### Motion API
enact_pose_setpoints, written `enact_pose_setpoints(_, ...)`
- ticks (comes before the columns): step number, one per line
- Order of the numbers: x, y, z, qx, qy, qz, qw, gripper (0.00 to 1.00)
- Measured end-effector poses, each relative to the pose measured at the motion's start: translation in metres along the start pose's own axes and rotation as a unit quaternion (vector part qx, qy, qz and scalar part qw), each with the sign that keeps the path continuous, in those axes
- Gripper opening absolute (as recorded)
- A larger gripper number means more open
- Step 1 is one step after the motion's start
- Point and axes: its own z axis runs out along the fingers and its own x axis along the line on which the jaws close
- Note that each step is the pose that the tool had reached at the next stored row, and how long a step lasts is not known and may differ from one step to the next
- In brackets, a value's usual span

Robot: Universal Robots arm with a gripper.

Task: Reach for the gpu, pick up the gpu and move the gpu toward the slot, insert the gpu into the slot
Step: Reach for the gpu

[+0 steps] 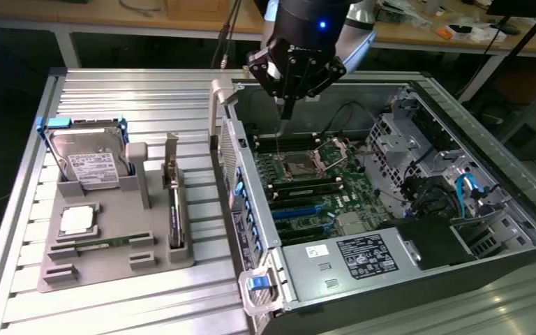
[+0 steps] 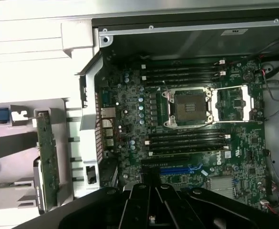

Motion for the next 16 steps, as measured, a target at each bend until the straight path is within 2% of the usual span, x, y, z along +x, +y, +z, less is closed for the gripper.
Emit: enact_pose_setpoints(16, 0.046, -0.0034, -0.0012, -0.0001, 0.0000, 0.000, 1.0000, 0.11)
